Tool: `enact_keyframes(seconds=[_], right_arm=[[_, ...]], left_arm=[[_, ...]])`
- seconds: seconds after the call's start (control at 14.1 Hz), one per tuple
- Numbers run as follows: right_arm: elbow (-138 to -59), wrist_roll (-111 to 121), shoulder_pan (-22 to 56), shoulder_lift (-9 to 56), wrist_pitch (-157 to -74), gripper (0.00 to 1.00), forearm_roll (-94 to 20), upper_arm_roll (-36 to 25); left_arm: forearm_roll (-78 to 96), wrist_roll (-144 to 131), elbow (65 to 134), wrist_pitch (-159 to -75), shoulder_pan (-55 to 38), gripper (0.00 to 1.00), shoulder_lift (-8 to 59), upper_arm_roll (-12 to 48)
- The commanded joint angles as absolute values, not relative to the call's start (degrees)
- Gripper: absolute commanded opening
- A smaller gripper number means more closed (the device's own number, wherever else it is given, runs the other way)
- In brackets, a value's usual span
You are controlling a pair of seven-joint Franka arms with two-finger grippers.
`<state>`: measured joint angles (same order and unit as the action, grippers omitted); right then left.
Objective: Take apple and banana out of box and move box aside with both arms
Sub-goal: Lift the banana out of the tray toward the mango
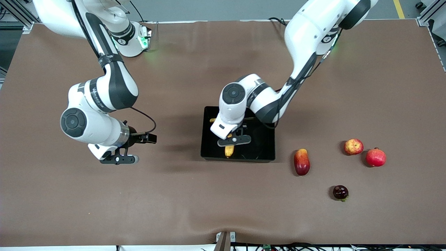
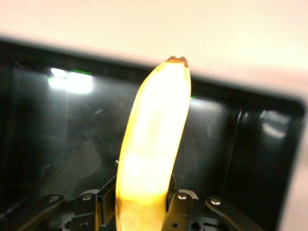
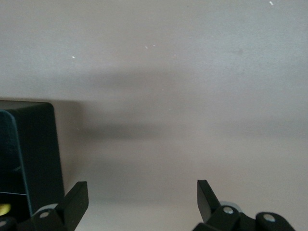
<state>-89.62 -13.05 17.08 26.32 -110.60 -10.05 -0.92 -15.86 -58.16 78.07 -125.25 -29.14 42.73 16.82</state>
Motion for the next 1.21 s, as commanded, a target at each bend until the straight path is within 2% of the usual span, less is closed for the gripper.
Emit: enact_keyframes(seconds=[0.0, 0.21, 0.43, 0.5, 0.71, 0.85, 1.0, 1.14], right_arm=[[-90.1, -15.3, 19.1, 25.9, -112.0, 1.00, -10.5, -1.2], [-89.6, -16.0, 21.2, 27.7, -114.1, 1.00, -10.2, -1.2], [-87.5, -16.1, 23.2, 30.3, -114.2, 1.00, -10.1, -1.2], [-86.5, -16.1, 23.6, 31.6, -114.2, 1.00, -10.3, -1.2], [-83.2, -17.8, 25.0, 36.2, -115.7, 1.00, -10.5, -1.1], [-83.1, -23.9, 28.5, 37.2, -119.2, 1.00, -10.4, -1.1], [-83.1, -29.4, 31.8, 38.3, -122.0, 1.00, -10.0, -1.2], [-83.1, -31.1, 33.6, 39.5, -122.8, 1.00, -9.9, -1.2]], left_arm=[[-15.3, -58.6, 79.5, -123.5, -25.9, 0.00, 36.5, 16.8], [-13.1, -56.0, 79.6, -123.2, -20.8, 0.00, 32.8, 17.3], [-13.4, -44.3, 81.5, -111.4, -15.7, 0.00, 28.7, 17.1], [-13.4, -40.8, 83.4, -108.6, -13.9, 0.00, 27.1, 17.2], [-17.4, -33.8, 95.9, -109.0, -7.8, 0.00, 20.7, 17.1], [-21.9, -30.9, 105.1, -114.2, -3.7, 0.00, 17.2, 17.2], [-24.0, -30.9, 114.8, -125.6, 1.2, 0.00, 15.3, 17.2], [-26.6, -30.3, 120.8, -136.4, 6.2, 0.00, 16.3, 17.1]])
